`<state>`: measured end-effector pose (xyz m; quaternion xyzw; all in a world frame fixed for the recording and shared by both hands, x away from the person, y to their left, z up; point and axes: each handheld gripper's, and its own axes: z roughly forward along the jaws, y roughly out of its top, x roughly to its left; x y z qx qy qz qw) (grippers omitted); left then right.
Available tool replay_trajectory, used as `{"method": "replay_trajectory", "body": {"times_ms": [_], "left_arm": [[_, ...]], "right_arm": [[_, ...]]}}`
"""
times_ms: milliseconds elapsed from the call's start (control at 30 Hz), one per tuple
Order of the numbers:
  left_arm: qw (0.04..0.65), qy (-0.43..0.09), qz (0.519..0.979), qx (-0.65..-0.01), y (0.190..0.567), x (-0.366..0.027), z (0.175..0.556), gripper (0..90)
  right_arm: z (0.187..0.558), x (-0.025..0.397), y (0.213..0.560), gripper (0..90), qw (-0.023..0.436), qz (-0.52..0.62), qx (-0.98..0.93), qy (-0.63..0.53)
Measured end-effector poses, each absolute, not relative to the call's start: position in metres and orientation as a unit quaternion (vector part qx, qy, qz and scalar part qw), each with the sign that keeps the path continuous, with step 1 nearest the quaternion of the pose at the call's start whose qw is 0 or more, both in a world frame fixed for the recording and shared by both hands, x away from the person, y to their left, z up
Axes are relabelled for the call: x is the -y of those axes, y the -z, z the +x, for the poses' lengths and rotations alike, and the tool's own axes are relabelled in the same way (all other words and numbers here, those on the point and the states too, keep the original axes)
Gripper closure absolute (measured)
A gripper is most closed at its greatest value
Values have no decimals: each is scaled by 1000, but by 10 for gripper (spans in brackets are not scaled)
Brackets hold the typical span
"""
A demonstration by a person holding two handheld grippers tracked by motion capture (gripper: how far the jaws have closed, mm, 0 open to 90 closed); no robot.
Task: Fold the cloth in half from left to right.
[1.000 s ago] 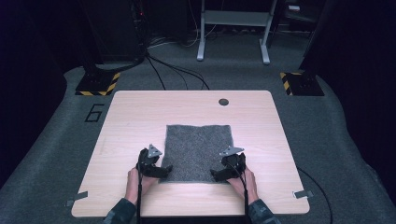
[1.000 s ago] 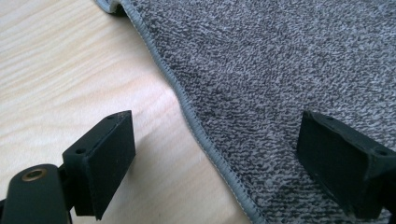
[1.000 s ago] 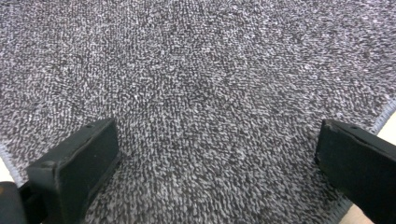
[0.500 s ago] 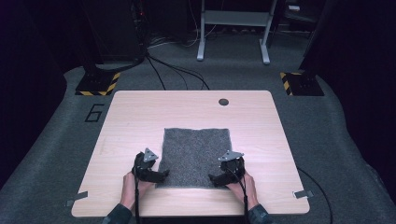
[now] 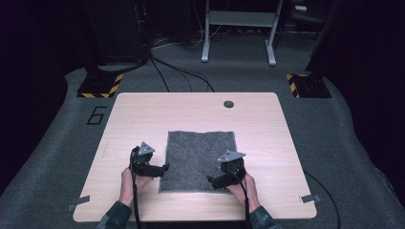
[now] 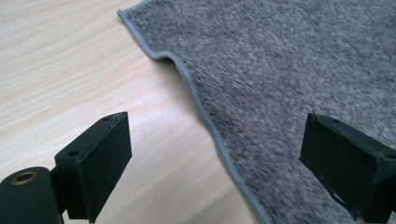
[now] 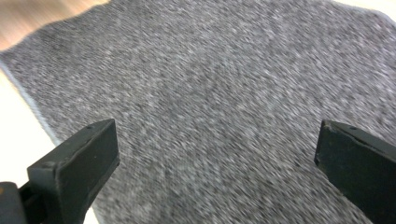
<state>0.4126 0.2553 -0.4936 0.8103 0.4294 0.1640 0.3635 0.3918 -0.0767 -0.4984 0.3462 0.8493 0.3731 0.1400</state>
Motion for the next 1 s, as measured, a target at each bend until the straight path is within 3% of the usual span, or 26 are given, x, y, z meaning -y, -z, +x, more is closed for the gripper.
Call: {"method": "replay_trajectory", "body": {"times_ms": [733, 1000], "left_arm": [[378, -147, 789, -462, 489, -273, 491, 114], [361, -142, 787, -480, 494, -266, 512, 66]], "right_arm": [[383, 1, 493, 0, 95, 286, -873, -384], [379, -30, 492, 0, 85, 258, -882, -385]]}}
